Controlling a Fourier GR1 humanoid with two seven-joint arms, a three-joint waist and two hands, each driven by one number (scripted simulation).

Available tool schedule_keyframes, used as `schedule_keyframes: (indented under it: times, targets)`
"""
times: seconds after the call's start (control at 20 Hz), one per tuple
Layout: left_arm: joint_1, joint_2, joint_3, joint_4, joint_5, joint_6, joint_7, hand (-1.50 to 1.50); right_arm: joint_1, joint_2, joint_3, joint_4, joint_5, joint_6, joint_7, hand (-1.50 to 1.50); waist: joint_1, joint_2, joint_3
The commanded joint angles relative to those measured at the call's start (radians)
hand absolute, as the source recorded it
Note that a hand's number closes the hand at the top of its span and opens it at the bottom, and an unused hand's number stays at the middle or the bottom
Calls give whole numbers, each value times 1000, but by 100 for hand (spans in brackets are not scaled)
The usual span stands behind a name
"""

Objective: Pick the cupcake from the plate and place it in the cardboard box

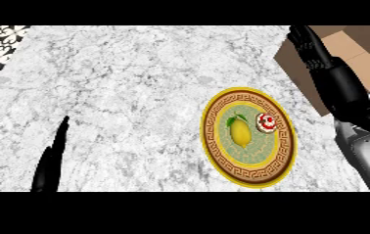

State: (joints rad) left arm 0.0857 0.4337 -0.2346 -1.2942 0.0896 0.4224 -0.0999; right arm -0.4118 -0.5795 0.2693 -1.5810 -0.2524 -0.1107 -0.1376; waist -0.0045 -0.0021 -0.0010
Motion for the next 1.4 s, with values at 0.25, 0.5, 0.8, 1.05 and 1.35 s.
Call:
schedule_keyframes:
  times: [0.25, 0.5, 0.8, 1.05, 1.35]
  targets:
    - [-184, -36, -129, -217, 13, -179, -14, 0, 220, 143, 45, 139, 57, -257, 217, -150, -79, 4, 0]
    - [-189, -37, -139, -225, 43, -219, 16, 0, 286, -85, 155, 213, 489, -399, 170, -150, -85, -2, -7]
    - [-232, -18, -133, -232, 72, -277, 77, 0, 328, -177, 266, 49, 838, -512, 416, -150, -52, -14, -7]
    - [-261, -34, -128, -232, 77, -279, 108, 0, 379, -252, 305, -256, 964, -322, 740, -150, -61, -17, -9]
    - [-301, -55, -130, -204, 62, -289, 110, 0, 361, -240, 363, -570, 892, 9, 1082, -150, -27, -4, -5]
